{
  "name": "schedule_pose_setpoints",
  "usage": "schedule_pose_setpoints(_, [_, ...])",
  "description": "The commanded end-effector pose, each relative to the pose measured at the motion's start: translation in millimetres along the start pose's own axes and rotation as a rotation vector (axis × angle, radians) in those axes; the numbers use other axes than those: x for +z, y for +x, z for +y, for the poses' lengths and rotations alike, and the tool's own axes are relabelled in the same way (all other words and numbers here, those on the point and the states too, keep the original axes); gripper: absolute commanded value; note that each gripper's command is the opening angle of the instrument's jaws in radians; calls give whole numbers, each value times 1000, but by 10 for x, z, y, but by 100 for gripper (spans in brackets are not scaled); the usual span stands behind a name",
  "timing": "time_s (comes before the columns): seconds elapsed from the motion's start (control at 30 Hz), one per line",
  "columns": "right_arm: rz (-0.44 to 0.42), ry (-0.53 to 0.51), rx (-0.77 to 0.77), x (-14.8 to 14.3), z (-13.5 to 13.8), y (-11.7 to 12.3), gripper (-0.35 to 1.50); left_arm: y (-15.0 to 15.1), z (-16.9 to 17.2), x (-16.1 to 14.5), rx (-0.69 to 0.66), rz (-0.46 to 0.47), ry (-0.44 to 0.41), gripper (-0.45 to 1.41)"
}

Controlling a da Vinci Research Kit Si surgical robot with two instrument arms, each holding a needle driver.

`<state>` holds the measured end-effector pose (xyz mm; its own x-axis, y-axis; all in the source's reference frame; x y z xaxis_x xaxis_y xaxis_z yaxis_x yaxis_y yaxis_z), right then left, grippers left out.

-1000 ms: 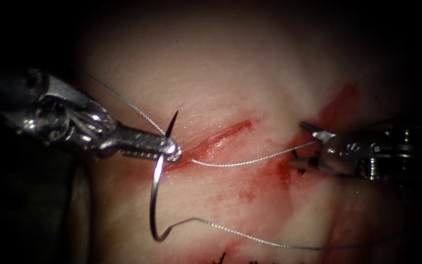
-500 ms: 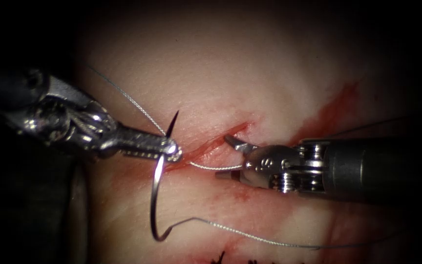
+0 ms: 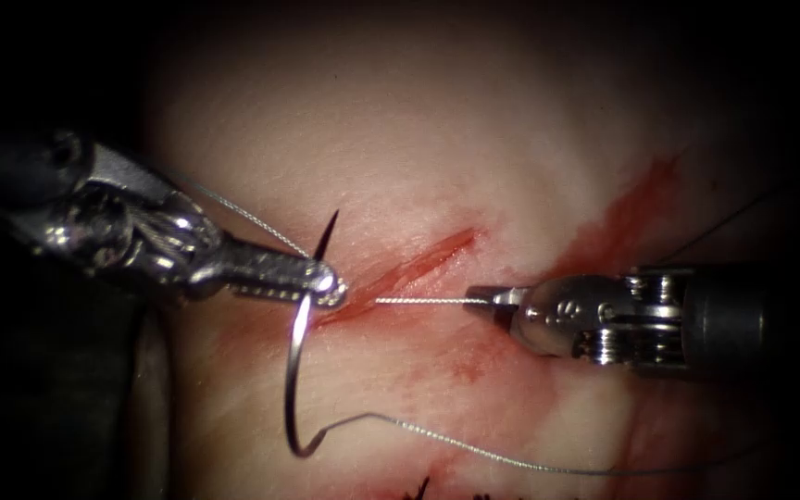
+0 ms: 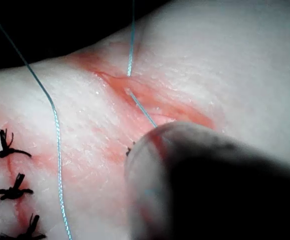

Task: Wound Closure

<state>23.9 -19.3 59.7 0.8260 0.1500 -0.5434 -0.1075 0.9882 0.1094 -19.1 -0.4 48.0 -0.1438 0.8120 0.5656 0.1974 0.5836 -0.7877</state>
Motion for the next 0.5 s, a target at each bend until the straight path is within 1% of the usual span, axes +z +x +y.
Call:
schedule_pose_setpoints(0.03, [-2,-11,12,-3,14,-11,-35,3,-5,3,0,0,0,-45])
schedule_pose_setpoints(0.1, [-5,-20,14,-9,21,-21,-35,3,-5,3,0,0,0,-45])
schedule_pose_setpoints(0.17, [-27,-29,19,-20,34,-40,-35,3,-5,3,0,0,3,-45])
schedule_pose_setpoints(0.2, [-38,-26,29,-23,37,-46,-35,3,-5,3,0,0,3,-45])
schedule_pose_setpoints(0.4, [-57,-17,55,-35,43,-69,-35,3,-5,3,0,0,3,-45])
schedule_pose_setpoints(0.5, [-92,-17,55,-44,50,-87,-35,3,-4,4,-1,0,3,-45])
